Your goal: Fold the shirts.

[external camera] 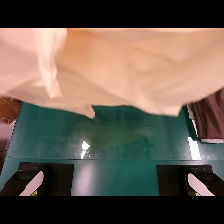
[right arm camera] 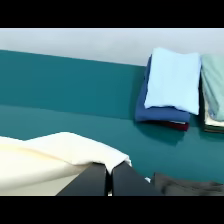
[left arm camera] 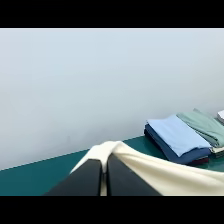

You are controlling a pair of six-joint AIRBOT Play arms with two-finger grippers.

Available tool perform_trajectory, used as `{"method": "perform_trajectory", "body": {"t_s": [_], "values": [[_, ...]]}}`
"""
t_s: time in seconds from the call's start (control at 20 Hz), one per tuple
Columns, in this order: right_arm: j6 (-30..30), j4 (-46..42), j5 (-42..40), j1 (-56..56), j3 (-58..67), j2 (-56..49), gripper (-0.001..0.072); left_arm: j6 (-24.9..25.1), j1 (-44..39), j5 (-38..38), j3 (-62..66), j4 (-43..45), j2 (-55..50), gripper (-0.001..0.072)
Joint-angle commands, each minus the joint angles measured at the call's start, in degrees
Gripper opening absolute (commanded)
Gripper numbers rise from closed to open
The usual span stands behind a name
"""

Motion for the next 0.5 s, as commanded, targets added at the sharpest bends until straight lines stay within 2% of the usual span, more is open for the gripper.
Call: {"method": "perform_trajectory", "body": {"t_s": [0.0, 0.2, 0.45], "values": [[1.1, -2.2, 0.8, 0.1, -0.5, -1.8, 0.0014, -2.3, 0.0, -0.6, -3.2, 2.1, -0.7, 0.0023], [1.4, -2.2, 1.0, 0.0, -12.1, -9.1, 0.0014, -2.1, 0.0, -3.6, -20.7, 2.0, -5.4, 0.0024], [1.2, -1.9, 1.9, 0.1, -17.9, -28.0, 0.0014, 0.6, 0.0, -4.7, -34.6, 1.4, -22.7, 0.0026]]}}
